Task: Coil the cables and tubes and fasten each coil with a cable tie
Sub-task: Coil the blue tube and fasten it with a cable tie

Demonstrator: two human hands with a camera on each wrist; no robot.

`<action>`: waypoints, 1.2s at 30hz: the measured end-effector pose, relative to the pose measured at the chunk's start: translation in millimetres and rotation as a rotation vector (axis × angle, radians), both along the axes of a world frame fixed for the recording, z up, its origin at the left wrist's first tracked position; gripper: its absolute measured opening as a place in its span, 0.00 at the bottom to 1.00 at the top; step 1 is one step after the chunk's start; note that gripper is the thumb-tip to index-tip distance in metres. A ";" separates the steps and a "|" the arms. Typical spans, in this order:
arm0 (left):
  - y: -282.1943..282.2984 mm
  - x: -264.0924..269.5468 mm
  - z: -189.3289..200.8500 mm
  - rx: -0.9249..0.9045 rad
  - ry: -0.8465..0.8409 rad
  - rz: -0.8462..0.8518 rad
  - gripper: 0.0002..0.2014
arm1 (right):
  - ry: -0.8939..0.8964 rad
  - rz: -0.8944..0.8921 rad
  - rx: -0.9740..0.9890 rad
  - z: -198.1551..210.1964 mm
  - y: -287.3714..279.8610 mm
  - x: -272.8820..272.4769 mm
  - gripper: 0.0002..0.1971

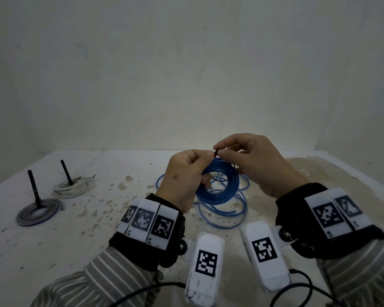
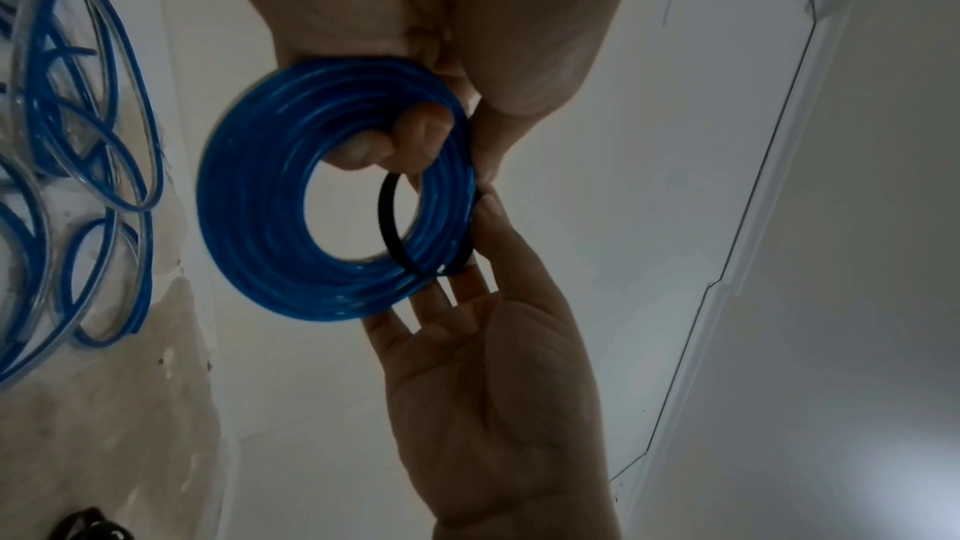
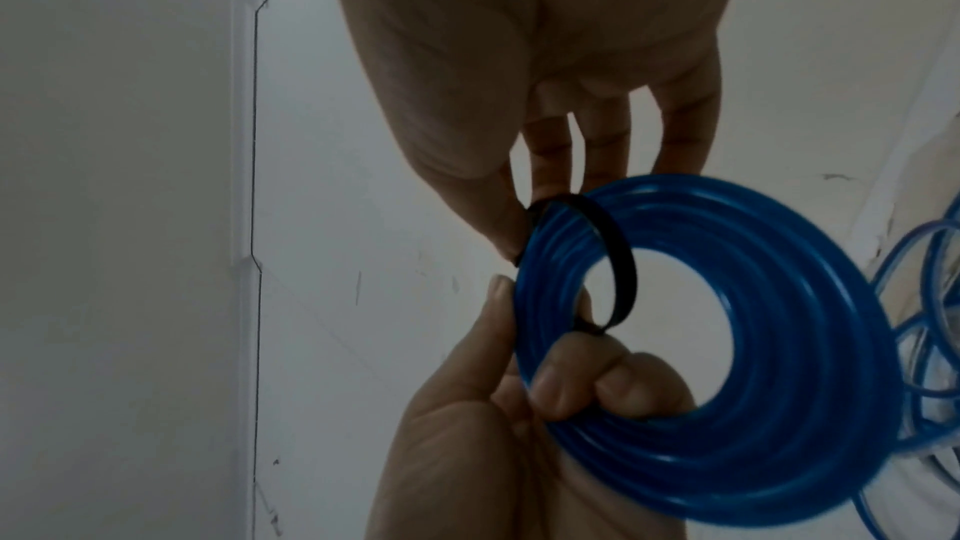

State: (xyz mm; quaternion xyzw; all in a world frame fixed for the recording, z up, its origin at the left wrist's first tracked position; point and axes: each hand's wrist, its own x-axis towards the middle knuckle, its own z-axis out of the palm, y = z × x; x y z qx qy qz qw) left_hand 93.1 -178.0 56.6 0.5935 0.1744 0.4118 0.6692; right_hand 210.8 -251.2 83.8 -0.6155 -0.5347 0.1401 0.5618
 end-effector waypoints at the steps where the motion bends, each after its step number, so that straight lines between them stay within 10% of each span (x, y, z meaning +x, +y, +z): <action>1: -0.2 0.0 0.3 0.001 -0.003 -0.010 0.07 | -0.019 -0.012 0.009 1.1 -0.6 0.7 0.05; 36: 5.4 7.7 9.7 0.131 0.170 0.063 0.06 | -0.486 -0.154 -0.014 21.9 3.8 -0.1 0.06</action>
